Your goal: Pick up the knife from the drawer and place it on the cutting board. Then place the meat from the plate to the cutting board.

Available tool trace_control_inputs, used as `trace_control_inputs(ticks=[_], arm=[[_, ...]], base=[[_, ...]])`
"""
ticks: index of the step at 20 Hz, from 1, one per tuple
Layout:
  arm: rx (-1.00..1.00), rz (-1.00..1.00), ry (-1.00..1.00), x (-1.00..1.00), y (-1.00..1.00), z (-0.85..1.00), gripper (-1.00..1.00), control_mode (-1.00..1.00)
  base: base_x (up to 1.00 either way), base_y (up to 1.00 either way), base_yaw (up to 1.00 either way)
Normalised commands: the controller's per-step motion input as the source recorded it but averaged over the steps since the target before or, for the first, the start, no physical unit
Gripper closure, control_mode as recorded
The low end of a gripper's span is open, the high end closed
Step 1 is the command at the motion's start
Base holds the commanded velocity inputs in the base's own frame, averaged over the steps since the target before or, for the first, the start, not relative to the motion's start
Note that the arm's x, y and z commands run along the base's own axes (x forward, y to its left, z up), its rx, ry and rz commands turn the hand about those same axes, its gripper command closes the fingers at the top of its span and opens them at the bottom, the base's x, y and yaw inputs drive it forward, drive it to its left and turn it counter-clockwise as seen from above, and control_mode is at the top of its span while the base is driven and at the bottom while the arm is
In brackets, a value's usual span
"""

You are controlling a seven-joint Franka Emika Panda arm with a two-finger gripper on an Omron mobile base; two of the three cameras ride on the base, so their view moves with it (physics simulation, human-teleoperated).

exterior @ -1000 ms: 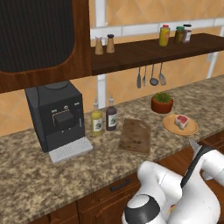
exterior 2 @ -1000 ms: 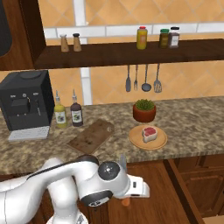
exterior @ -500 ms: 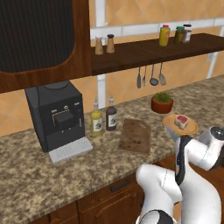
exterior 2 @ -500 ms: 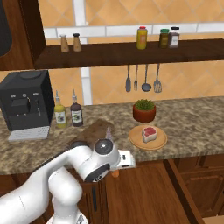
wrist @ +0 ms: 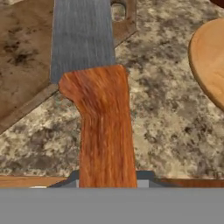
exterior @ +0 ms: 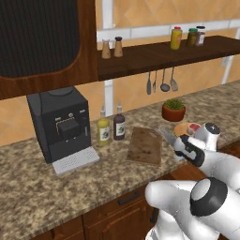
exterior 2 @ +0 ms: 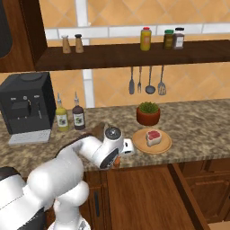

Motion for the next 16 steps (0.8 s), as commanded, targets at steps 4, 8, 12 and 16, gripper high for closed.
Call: trace_control_inputs(ticks=[4, 8, 12, 16], arm=[[0.00, 0.07, 0.08, 0.48, 0.15, -0.29, 1.00, -1.00], [-0.01, 0.02, 0.17, 0.62, 0.47, -0.26, 1.00, -1.00], [-0.02, 0.00, 0.09, 0.38, 0.47, -0.31, 1.00, -1.00], [0.00, 0.00, 0.00, 0.42, 0.03, -0.08, 1.00, -1.00]], base=[[0.00, 0.00, 0.00], [0.00, 0.00, 0.00], [0.00, 0.00, 0.00], [0.00, 0.00, 0.00]])
